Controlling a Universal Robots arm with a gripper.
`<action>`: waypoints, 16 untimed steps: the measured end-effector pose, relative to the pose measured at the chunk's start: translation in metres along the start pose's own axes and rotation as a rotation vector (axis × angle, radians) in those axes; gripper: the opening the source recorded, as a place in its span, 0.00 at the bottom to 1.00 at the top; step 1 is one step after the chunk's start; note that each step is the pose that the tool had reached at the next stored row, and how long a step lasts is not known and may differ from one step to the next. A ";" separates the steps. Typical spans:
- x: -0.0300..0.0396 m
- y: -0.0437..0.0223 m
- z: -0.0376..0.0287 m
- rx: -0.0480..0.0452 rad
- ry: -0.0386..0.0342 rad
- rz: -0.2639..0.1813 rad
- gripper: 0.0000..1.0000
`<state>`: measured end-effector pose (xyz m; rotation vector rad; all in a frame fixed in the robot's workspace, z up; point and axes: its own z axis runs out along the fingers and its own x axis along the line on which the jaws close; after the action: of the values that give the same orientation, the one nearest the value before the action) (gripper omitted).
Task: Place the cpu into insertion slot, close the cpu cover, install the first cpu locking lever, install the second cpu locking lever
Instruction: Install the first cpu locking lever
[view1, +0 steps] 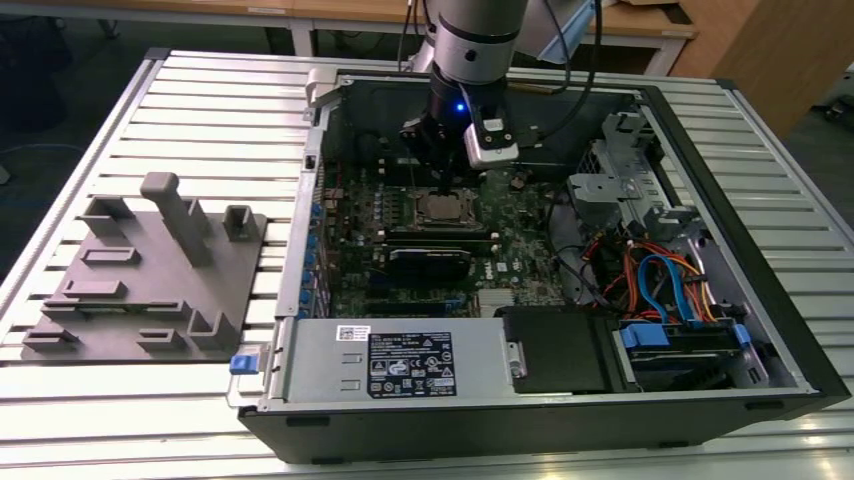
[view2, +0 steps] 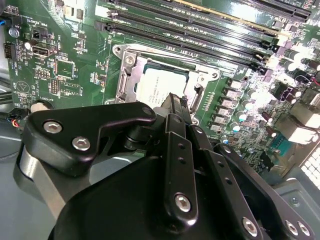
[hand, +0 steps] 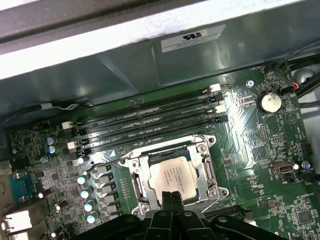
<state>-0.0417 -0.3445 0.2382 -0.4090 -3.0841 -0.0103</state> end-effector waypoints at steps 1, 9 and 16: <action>0.0000 0.0000 0.0000 0.0000 0.0000 0.000 0.10; 0.0000 0.0000 0.0001 0.0009 0.0001 -0.034 0.10; 0.0000 0.0000 0.0002 0.0049 0.0005 -0.157 0.10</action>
<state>-0.0417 -0.3445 0.2380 -0.1663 -3.1062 -0.0065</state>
